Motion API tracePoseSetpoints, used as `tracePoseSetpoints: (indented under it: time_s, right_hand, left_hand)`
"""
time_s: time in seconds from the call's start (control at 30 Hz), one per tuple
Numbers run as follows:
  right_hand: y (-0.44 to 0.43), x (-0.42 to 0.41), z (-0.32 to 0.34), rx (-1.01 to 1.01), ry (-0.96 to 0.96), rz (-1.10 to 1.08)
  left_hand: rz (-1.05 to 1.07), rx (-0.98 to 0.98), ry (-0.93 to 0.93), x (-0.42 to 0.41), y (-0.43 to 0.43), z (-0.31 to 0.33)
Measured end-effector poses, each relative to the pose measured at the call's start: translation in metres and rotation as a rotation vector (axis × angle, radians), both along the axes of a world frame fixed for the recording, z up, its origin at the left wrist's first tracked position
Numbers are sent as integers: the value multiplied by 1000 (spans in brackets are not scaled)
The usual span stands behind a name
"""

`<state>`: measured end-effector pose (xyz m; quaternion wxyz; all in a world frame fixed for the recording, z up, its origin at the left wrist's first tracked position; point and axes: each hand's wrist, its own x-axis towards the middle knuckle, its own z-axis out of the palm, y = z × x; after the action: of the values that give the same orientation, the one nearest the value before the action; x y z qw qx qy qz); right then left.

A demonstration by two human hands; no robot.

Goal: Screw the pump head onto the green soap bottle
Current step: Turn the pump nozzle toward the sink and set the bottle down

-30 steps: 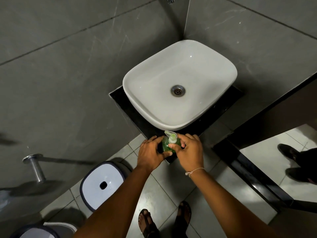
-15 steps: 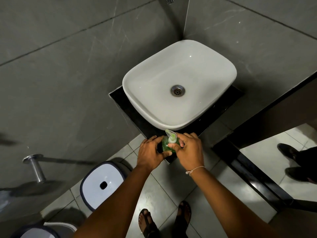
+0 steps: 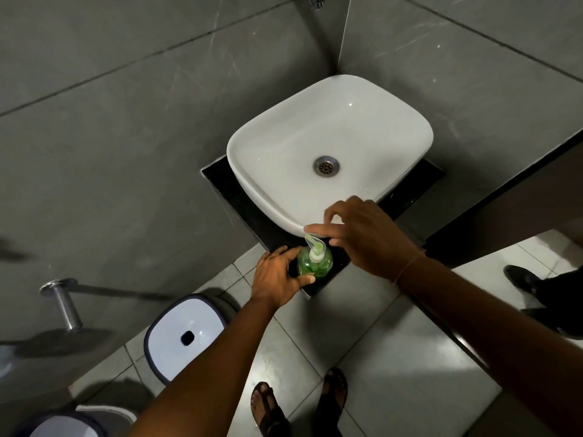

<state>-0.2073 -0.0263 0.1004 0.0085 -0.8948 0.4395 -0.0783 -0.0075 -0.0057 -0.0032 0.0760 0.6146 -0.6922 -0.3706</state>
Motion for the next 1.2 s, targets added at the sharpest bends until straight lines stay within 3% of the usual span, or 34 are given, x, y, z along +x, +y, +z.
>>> tracePoseSetpoints:
  time_s: [0.17,0.33,0.5,0.73,1.2]
  right_hand:
    - [-18,12,17,-39,185,282]
    - [-21,14,17,11,238,291]
    - [-22,12,14,65,304,157]
    - [5,26,2,-39,191,-175]
    - [18,57,-11,104,72,-765]
  left_hand:
    - [-2,-17,2,-1,0,0]
    - [-8,-12,-8,0,0,0]
    - [-12,-9,-1,0,-1,0]
    - [27,-19,9,-2,1,-3]
    - [34,-29,8,-2,2,-5]
